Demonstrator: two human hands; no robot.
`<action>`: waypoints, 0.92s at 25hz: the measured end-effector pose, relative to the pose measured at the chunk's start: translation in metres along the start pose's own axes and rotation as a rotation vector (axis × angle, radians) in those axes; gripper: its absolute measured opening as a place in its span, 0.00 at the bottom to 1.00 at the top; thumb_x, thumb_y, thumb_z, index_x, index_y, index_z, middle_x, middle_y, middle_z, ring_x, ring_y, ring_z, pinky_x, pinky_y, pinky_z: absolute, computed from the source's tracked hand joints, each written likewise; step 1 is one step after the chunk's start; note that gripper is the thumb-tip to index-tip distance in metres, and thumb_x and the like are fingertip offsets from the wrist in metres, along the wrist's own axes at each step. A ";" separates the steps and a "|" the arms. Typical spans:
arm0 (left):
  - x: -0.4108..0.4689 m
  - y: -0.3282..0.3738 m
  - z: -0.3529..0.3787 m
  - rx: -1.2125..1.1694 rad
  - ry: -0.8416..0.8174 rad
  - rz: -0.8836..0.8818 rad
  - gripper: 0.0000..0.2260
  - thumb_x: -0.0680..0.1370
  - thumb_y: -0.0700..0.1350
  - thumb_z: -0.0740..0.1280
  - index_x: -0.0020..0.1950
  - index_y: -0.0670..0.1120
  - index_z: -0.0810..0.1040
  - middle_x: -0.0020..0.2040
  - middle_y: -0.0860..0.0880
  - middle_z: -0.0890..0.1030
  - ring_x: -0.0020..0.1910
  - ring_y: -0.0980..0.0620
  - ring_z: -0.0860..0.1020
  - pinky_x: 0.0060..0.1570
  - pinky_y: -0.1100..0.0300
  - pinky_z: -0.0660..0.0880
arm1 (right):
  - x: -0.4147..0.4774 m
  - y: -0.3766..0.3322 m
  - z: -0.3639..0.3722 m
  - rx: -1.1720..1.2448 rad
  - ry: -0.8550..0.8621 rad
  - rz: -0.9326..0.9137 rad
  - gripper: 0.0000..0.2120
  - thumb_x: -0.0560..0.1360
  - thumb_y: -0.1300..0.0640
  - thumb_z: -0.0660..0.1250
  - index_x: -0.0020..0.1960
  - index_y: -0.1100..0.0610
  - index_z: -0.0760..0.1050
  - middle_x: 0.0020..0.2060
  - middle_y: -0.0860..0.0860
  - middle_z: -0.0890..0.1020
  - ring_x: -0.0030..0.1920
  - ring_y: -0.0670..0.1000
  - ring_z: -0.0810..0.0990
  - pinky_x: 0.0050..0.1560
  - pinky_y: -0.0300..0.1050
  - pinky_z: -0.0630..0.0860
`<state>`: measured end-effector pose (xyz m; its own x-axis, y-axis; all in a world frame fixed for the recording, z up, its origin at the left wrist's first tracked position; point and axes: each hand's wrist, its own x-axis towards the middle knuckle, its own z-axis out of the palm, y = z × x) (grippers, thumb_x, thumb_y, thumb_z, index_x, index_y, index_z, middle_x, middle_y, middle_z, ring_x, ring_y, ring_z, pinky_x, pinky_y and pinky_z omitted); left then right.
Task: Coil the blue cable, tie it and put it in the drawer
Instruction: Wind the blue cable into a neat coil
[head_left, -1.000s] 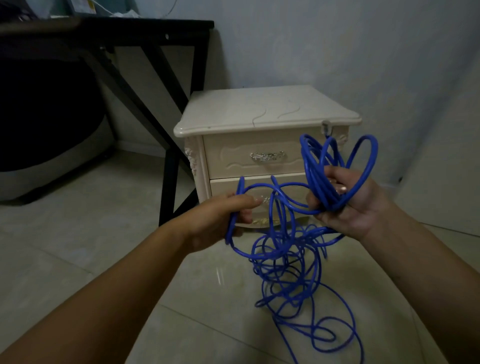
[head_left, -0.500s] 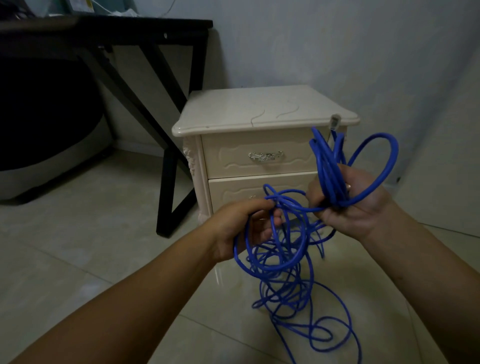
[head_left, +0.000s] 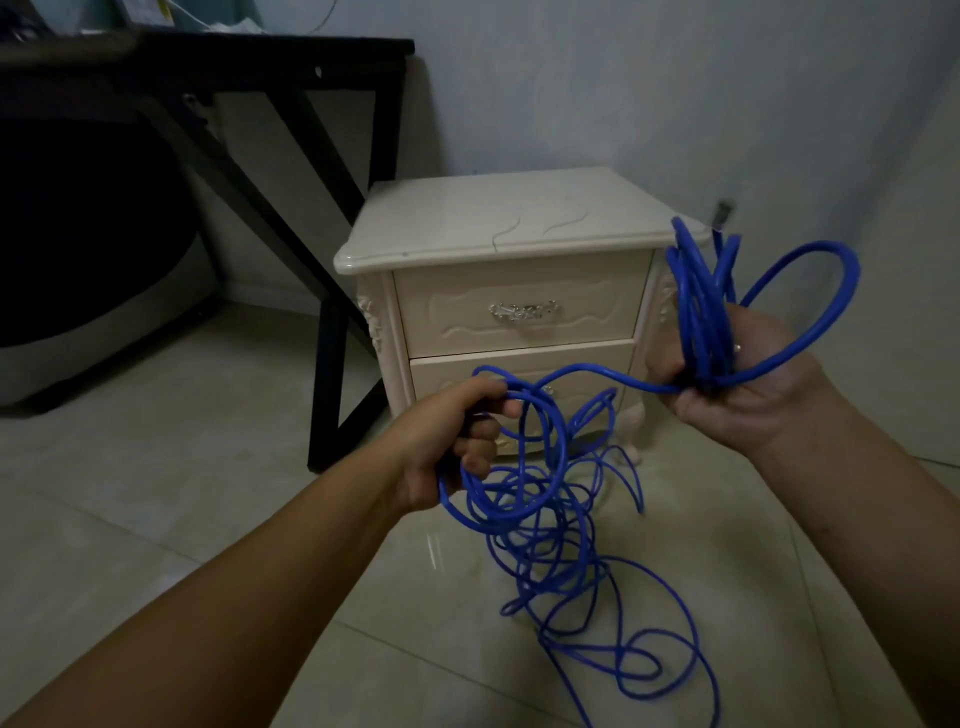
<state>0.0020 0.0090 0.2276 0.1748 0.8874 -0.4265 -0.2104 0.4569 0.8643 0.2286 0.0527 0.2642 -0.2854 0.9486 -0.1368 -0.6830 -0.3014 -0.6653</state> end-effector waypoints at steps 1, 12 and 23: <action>0.000 -0.001 -0.002 0.033 0.027 0.016 0.13 0.80 0.50 0.61 0.45 0.42 0.79 0.29 0.51 0.68 0.23 0.57 0.62 0.20 0.67 0.63 | -0.001 -0.001 0.000 -0.019 0.003 -0.009 0.08 0.57 0.62 0.71 0.25 0.55 0.72 0.22 0.45 0.62 0.23 0.42 0.62 0.23 0.35 0.67; -0.005 -0.002 -0.013 -0.115 -0.056 -0.025 0.12 0.74 0.34 0.57 0.49 0.40 0.79 0.36 0.45 0.77 0.31 0.53 0.75 0.25 0.64 0.75 | 0.008 0.011 -0.006 -0.292 0.400 -0.101 0.15 0.79 0.61 0.58 0.34 0.52 0.66 0.17 0.45 0.62 0.17 0.42 0.62 0.19 0.31 0.64; -0.013 -0.001 -0.012 -0.456 -0.464 0.001 0.30 0.64 0.33 0.70 0.66 0.42 0.77 0.41 0.47 0.70 0.31 0.55 0.74 0.33 0.59 0.80 | 0.016 0.052 -0.008 -1.130 0.589 -0.413 0.14 0.78 0.52 0.59 0.35 0.54 0.69 0.34 0.60 0.78 0.38 0.64 0.81 0.45 0.61 0.79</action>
<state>-0.0111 -0.0023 0.2287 0.5503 0.8158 -0.1778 -0.5801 0.5267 0.6213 0.1940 0.0532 0.2212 0.3316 0.9362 0.1169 0.3603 -0.0111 -0.9328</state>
